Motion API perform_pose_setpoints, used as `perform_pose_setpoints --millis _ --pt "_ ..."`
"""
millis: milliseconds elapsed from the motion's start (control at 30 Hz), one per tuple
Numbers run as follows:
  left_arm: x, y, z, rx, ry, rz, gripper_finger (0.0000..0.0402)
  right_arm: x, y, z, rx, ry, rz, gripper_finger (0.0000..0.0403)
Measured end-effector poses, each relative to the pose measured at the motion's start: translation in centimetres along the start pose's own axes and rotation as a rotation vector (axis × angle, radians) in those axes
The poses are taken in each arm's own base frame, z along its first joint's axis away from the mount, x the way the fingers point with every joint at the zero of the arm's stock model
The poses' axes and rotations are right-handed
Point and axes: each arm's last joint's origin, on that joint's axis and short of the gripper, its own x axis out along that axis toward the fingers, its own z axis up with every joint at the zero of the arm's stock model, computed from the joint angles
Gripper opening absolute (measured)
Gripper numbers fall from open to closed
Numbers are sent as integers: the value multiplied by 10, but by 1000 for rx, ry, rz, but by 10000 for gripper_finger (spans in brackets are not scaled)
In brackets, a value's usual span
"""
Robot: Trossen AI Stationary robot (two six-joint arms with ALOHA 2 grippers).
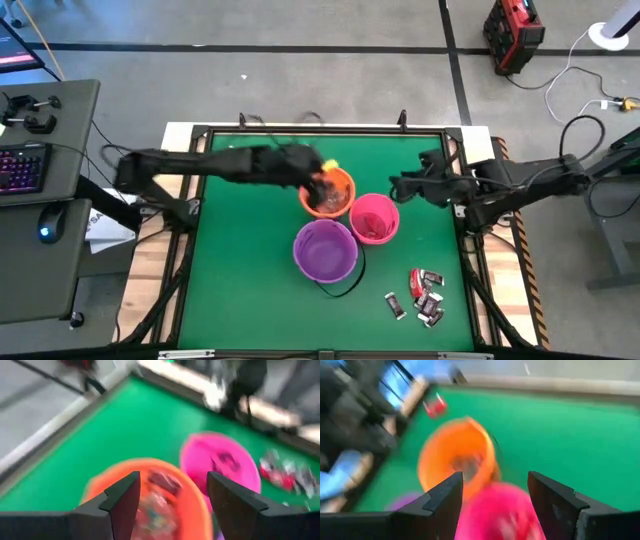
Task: Sort candy by brand, put in halloween buckets
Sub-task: Put the red chocolate bar into the pink bucket
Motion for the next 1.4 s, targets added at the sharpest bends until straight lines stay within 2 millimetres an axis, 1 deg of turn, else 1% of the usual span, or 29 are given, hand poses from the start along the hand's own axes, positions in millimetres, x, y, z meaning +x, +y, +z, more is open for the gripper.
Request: perform_pose_setpoints --millis 67,133,200,267,333,400,500,567,667,833,967,1100,1167,1233,1333,1400 --pt "-19 17 -4 -35 -54 41 216 5 -6 -15 5 135 -31 216" --pt "-35 34 -14 -97 -87 68 216 11 -10 -37 6 268 -42 216" --pt "-50 49 -30 -170 -103 87 216 16 -15 -63 18 404 -49 216" --pt "-61 60 -48 -251 -102 99 216 17 -23 -91 54 549 -64 216" --pt "-70 66 -67 -319 -97 94 216 17 -31 -119 112 681 -93 216" --pt "-76 70 -83 -378 -111 80 216 19 -41 -143 197 751 -124 216" --pt "-80 73 -100 -463 -146 61 216 27 -50 -172 318 793 -138 216" --pt "-79 75 -107 -511 -164 54 216 33 -54 -184 349 813 -151 216" --pt "-78 76 -110 -542 -190 39 216 42 -54 -194 357 823 -195 215" --pt "-75 76 -111 -543 -187 41 216 55 -52 -203 301 840 -284 215" --pt "-75 76 -111 -543 -184 44 216 66 -54 -211 291 830 -368 215" --pt "-75 76 -111 -542 -184 43 216 75 -54 -216 289 823 -394 207" --pt "-75 76 -111 -543 -183 43 216 77 -54 -218 273 826 -402 189" --pt "-75 76 -111 -542 -183 44 216 77 -55 -218 268 825 -411 158" --pt "-75 76 -111 -543 -183 43 216 75 -51 -215 246 805 -399 91" --pt "-76 76 -111 -543 -182 37 216 69 -42 -207 214 773 -365 42"
